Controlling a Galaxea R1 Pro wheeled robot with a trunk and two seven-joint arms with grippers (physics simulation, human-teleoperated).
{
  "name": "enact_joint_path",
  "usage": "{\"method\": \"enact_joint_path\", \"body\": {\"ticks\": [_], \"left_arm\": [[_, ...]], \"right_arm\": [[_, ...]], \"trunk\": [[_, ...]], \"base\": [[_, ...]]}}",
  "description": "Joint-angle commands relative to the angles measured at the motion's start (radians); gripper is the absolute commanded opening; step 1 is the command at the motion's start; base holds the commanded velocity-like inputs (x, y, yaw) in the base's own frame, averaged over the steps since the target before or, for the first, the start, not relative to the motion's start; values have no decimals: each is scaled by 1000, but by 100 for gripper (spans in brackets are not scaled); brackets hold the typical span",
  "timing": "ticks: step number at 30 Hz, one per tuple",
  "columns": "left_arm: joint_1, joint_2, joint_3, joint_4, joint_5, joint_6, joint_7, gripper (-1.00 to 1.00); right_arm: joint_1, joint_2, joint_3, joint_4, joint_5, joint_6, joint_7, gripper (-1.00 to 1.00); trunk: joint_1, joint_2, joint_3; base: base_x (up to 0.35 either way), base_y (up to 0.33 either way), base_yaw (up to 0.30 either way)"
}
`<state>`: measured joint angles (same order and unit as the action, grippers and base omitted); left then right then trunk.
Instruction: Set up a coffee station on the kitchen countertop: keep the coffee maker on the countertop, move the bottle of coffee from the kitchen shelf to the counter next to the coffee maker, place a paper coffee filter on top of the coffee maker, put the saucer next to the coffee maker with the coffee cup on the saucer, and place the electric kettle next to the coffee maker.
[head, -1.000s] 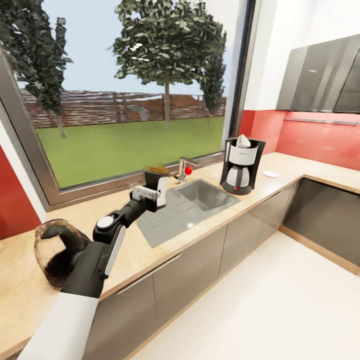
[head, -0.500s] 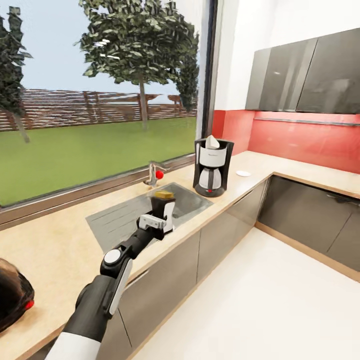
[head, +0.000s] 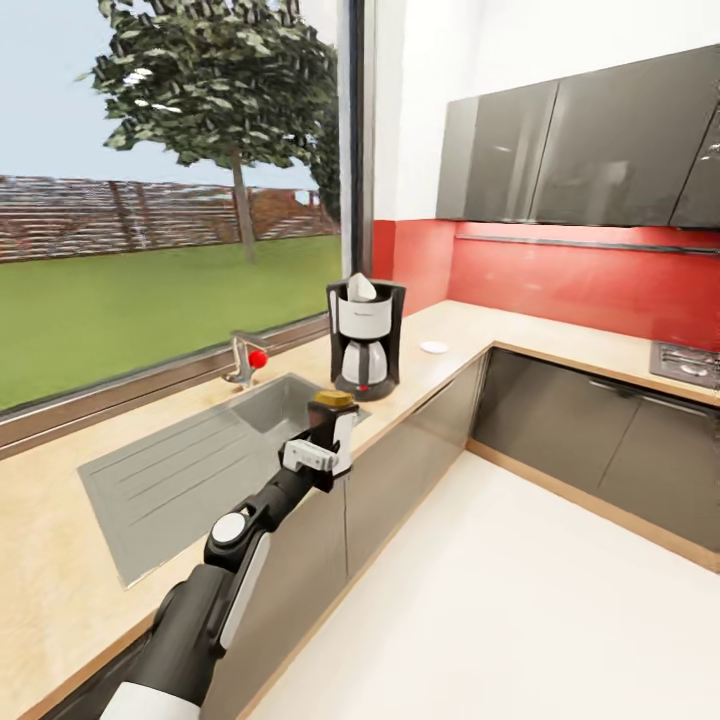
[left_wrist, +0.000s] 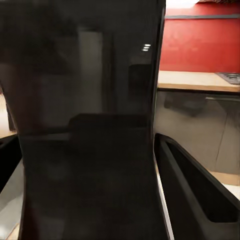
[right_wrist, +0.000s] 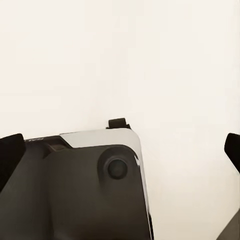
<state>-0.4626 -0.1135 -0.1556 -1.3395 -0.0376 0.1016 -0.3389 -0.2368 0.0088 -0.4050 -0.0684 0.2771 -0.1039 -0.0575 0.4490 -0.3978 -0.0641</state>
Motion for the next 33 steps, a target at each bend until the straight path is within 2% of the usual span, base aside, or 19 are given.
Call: {"method": "enact_joint_path", "body": {"ticks": [1,8,12,29,33], "left_arm": [[0,0,2,-2,-4,6,-6,-100],[13,4,8,-4,-7,6,2,-100],[36,0,6,17,-6,-6,8,-100],[40,2,23,9,-5,10,6,-100],[28,3,24,7,-6,21,7,-100]], "right_arm": [[-1,0,-8,1,11,-3,-3,100],[-1,-1,-5,1,13,-3,-2,100],[0,5,-3,0,15,-3,-2,100],[1,3,-9,-4,6,-4,-1,100],[1,2,-8,-3,7,-4,-2,100]], "trunk": [[1,-2,-2],[1,-2,-2],[1,-2,-2],[1,-2,-1],[1,-2,-1]], "base": [[236,-199,-33],[278,-147,-5],[0,0,0],[0,0,-30],[0,0,-7]]}}
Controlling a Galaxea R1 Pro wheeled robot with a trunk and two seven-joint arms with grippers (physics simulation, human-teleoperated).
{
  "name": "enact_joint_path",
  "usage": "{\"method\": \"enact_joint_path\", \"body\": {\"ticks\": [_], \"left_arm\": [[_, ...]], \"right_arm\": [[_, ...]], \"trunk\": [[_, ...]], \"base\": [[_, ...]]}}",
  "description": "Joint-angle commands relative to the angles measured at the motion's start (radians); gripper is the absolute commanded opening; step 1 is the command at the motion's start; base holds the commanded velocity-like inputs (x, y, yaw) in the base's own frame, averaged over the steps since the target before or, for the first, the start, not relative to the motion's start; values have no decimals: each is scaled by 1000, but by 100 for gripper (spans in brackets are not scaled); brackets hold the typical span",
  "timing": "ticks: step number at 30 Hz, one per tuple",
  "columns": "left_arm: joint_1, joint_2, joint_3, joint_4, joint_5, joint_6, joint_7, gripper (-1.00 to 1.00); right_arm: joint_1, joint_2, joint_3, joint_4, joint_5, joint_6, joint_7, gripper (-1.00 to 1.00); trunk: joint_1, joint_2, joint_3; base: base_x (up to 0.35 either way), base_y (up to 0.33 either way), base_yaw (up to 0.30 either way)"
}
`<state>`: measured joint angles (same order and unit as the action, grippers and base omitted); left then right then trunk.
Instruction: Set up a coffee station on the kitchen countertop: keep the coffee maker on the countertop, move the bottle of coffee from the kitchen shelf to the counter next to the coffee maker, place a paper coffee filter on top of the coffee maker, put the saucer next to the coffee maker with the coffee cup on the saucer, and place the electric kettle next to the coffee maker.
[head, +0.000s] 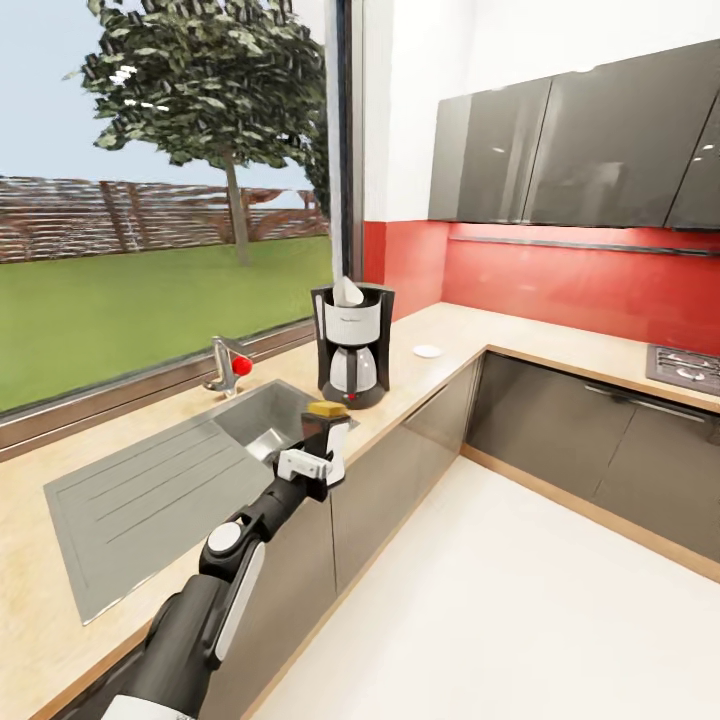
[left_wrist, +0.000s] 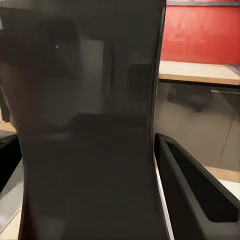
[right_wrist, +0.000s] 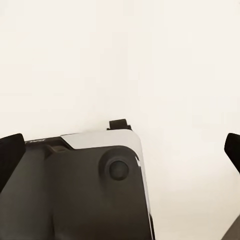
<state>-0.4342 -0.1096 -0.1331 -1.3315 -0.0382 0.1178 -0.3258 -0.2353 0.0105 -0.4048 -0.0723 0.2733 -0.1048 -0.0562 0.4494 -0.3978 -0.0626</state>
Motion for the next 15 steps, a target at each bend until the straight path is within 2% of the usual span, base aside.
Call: {"method": "enact_joint_path", "body": {"ticks": [1,6,7,9,11,13,15], "left_arm": [[-2,0,2,-2,-6,7,-6,-100],[-28,10,27,-9,-11,35,21,-100],[-91,14,81,-8,-12,85,31,-100],[-125,31,114,-4,-21,113,37,-100],[-150,49,127,6,-35,123,41,-100],[-186,65,135,41,-63,129,58,-100],[-214,72,139,85,-81,130,84,-100]], "right_arm": [[-1,0,-8,1,10,-3,-3,100],[-1,0,-7,3,12,-3,-4,100],[-1,0,-6,3,12,-3,-4,100],[-1,0,-6,3,12,-3,-5,100],[-1,0,-6,4,12,-3,-5,100],[-1,0,-6,4,13,-3,-5,100],[-1,0,-6,5,13,-3,-5,100]], "trunk": [[1,-2,-2],[1,-2,-2],[1,-2,-2],[1,-2,-2],[1,-2,-2],[1,-2,-2],[1,-2,-2]], "base": [[0,0,-3],[0,0,-1],[0,0,0],[0,0,0],[0,0,0],[0,0,0],[0,0,0]]}}
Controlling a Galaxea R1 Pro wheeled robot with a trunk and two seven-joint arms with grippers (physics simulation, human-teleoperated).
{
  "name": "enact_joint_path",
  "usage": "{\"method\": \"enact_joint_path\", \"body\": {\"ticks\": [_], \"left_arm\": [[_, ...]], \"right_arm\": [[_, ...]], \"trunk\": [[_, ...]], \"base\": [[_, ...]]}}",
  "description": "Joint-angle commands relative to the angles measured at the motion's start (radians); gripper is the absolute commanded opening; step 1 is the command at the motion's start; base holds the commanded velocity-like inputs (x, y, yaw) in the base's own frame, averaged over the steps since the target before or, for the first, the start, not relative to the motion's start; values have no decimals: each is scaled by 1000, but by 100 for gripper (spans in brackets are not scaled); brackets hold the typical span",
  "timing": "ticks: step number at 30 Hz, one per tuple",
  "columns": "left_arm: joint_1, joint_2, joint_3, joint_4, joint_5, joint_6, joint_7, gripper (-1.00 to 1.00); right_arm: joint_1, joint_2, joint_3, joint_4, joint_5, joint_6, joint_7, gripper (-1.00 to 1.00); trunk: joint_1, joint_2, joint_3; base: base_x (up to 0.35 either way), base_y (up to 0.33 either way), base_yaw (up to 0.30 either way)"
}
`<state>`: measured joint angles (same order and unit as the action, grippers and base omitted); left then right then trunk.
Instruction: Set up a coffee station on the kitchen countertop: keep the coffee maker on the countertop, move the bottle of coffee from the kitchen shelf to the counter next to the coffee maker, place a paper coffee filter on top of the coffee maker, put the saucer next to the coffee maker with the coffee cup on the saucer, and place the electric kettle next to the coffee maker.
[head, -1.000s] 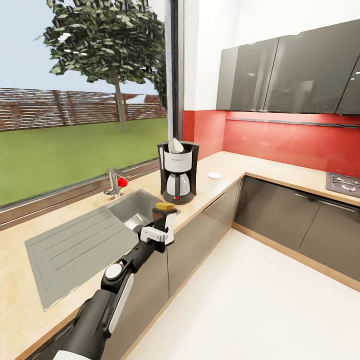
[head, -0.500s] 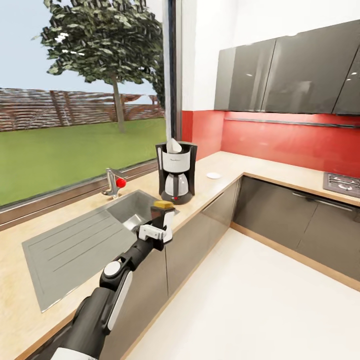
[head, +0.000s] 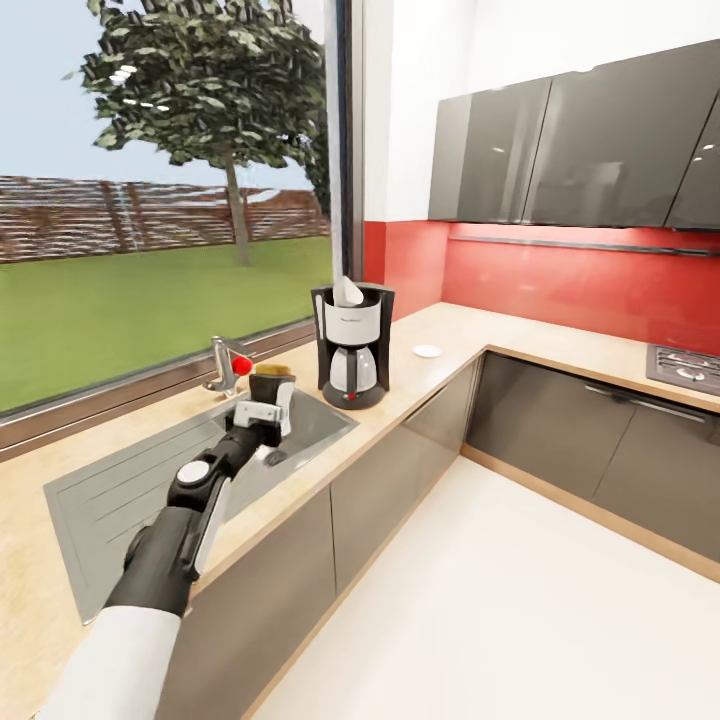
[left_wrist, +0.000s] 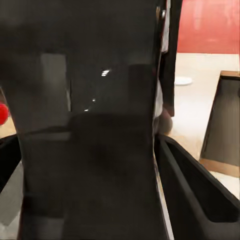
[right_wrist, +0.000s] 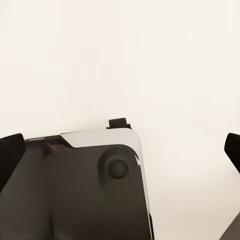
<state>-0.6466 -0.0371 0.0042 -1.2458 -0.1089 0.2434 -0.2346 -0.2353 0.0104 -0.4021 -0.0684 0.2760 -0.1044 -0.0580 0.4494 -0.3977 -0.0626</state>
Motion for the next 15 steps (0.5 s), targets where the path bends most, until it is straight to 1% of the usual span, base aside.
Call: {"method": "enact_joint_path", "body": {"ticks": [1,3,4,6,8,9,11,12,13,14,15], "left_arm": [[-21,2,3,38,-18,1,15,-100],[-68,6,4,135,-26,-6,61,-100],[-82,7,4,162,-27,-10,70,-100],[-140,11,5,275,-30,-44,93,-100],[-198,12,5,395,-31,-108,108,-100],[-211,12,5,425,-32,-127,113,-100],[-255,12,5,533,-32,-195,147,-100],[-267,12,4,574,-32,-230,172,-100],[-271,12,4,590,-32,-249,186,-100],[-276,12,4,626,-32,-305,225,-100],[-278,12,5,639,-31,-336,246,-100]], "right_arm": [[-1,0,-8,1,11,-3,-3,100],[-1,0,-8,1,11,-3,-3,100],[-1,0,-8,1,11,-3,-3,100],[-1,0,-8,1,11,-3,-3,100],[-1,0,-8,1,11,-3,-3,100],[-1,-1,-8,1,11,-3,-3,100],[-1,-1,-8,1,11,-3,-3,100],[-1,-1,-8,1,11,-3,-3,100],[-1,-1,-8,1,11,-3,-3,100],[-1,-1,-8,1,11,-3,-3,100],[-1,-1,-8,1,12,-4,-3,100]], "trunk": [[1,-2,-2],[1,-2,-2],[1,-2,-2],[1,-2,-2],[1,-2,-2],[1,-2,-2],[1,-2,-2],[1,-2,-2],[1,-2,-2],[1,-2,-2],[1,-2,-2]], "base": [[0,0,0],[0,0,0],[0,0,0],[0,0,0],[0,0,0],[0,0,0],[0,0,0],[0,0,0],[0,0,0],[0,0,0],[0,0,0]]}}
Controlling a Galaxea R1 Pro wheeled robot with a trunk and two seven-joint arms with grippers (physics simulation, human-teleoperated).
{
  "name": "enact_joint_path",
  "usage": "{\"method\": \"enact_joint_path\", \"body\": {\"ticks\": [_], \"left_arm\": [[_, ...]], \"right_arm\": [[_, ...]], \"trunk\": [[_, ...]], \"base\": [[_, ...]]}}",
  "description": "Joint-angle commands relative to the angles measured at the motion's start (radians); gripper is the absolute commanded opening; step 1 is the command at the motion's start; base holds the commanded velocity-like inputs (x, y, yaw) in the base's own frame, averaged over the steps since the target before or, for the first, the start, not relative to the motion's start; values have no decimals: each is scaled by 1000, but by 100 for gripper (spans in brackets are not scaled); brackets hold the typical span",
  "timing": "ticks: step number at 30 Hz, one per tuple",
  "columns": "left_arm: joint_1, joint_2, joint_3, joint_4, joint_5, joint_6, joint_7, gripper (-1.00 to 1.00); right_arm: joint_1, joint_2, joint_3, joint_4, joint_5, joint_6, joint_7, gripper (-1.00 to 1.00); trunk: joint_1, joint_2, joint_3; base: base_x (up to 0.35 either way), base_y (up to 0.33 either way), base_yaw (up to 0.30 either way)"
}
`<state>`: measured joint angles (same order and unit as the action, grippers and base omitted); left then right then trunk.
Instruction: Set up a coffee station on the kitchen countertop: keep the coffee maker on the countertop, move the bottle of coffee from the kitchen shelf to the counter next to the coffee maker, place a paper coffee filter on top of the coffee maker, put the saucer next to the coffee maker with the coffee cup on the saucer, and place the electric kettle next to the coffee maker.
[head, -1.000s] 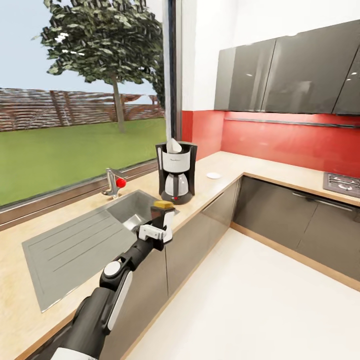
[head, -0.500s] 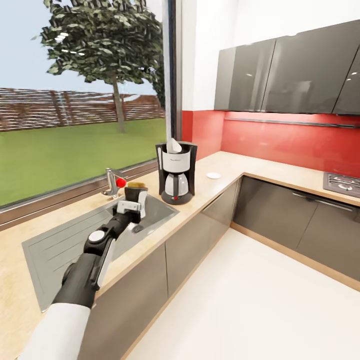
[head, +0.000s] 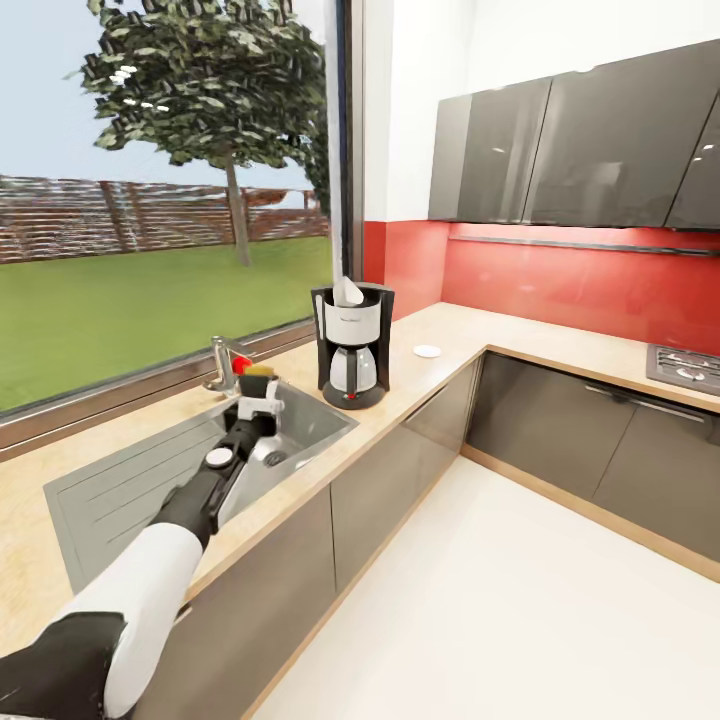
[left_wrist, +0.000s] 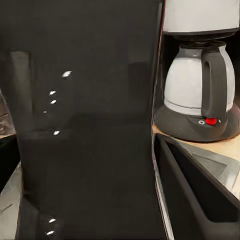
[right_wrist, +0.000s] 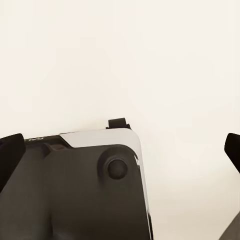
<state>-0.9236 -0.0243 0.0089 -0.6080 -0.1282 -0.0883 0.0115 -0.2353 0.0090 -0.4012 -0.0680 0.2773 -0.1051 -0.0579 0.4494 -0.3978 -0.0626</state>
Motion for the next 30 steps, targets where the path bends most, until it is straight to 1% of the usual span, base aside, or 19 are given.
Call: {"method": "enact_joint_path", "body": {"ticks": [1,4,8,9,10,14,21,27,30], "left_arm": [[-2,0,1,10,-10,-26,15,-100],[0,0,4,21,-6,-62,36,-100],[7,0,3,14,-5,-78,43,-100],[13,-3,2,20,3,-84,38,-100],[19,-9,2,26,2,-78,41,-100],[41,-19,1,51,7,-57,51,-100],[83,-28,3,94,10,-62,61,-100],[118,-30,2,96,10,-69,53,-100],[131,-36,1,100,10,-87,49,-100]], "right_arm": [[-1,0,-8,1,11,-3,-3,100],[-1,0,-7,1,12,-4,-2,100],[-1,-2,-7,1,13,-4,-2,100],[0,-2,-4,-5,17,-10,-8,100],[-1,1,-4,-9,17,-13,-9,100],[-1,4,-5,-11,17,-14,-10,100],[-1,-31,-9,-50,14,-13,-10,100],[0,-35,-7,-52,14,-13,-10,100],[-1,-35,-7,-52,14,-13,-10,100]], "trunk": [[1,-2,-2],[1,-2,-2],[1,-2,-2],[1,-2,-2],[1,-2,-2],[1,-2,-2],[1,-2,-2],[1,-2,-2],[1,-2,-2]], "base": [[0,0,0],[0,0,0],[0,0,0],[0,0,0],[0,0,0],[0,0,0],[0,0,-11],[0,0,-229],[0,0,-264]]}}
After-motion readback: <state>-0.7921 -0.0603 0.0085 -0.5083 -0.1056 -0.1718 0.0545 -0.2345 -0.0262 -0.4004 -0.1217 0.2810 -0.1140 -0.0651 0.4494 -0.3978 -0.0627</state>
